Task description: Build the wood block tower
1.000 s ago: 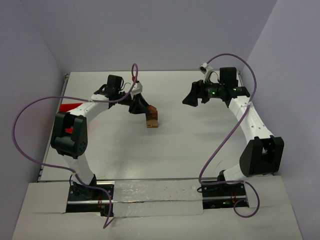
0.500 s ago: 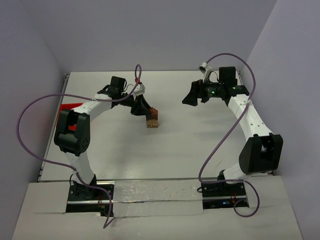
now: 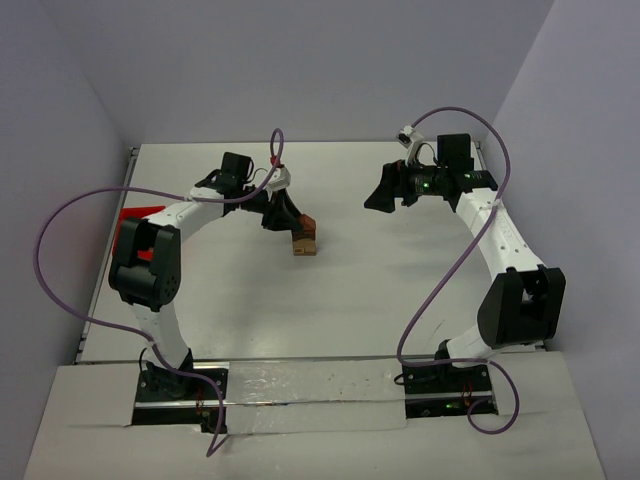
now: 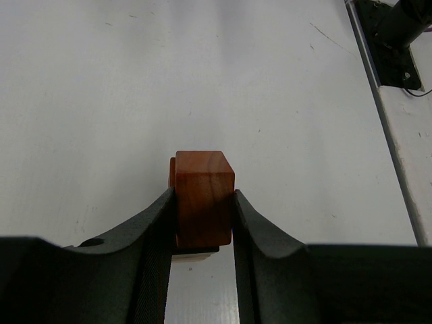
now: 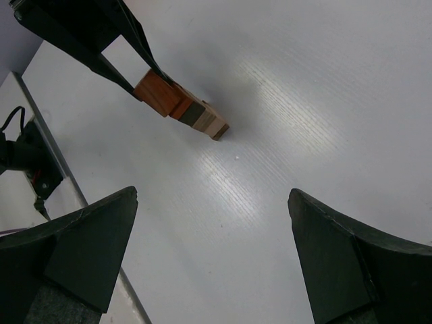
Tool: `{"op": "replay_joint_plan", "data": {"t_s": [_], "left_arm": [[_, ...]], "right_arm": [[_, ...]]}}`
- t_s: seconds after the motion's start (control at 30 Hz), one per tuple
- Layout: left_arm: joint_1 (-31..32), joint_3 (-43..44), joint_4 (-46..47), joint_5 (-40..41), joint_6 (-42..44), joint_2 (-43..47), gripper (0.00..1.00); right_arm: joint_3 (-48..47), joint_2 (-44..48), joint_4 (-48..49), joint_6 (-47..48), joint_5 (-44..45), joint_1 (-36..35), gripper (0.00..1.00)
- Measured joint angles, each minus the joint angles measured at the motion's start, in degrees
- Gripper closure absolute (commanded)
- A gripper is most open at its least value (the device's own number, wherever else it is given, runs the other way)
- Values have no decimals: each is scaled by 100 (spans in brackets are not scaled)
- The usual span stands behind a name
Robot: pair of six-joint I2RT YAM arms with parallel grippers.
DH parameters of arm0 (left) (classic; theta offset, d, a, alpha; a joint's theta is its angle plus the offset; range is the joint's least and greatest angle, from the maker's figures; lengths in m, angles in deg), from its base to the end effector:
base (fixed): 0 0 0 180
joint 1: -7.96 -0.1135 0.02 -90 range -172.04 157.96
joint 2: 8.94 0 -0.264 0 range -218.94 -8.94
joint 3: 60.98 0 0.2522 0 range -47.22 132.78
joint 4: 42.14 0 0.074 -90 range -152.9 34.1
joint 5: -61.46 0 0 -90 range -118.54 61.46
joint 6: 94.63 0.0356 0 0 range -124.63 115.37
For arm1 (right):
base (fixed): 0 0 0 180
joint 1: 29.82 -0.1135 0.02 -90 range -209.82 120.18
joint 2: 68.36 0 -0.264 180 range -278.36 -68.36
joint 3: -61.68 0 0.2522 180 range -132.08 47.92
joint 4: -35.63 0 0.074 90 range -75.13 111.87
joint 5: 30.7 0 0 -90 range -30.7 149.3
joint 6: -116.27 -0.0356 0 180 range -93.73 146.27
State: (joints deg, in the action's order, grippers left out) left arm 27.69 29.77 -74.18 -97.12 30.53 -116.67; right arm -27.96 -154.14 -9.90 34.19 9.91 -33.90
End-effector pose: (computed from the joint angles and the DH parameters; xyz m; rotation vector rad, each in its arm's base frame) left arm 0.3641 -0.1658 0.2256 1.3724 1.5381 -1.2496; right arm 0.3220 0.0501 0.3292 -0.6542 2.0551 0.9390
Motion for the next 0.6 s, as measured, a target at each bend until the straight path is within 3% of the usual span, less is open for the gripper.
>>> {"op": "replay_joint_plan", "data": {"t_s": [0.6], "left_arm": [[0, 31, -78, 91, 9, -22, 72]], "right_arm": [[-4, -61, -4, 7, -19, 0, 0]]}}
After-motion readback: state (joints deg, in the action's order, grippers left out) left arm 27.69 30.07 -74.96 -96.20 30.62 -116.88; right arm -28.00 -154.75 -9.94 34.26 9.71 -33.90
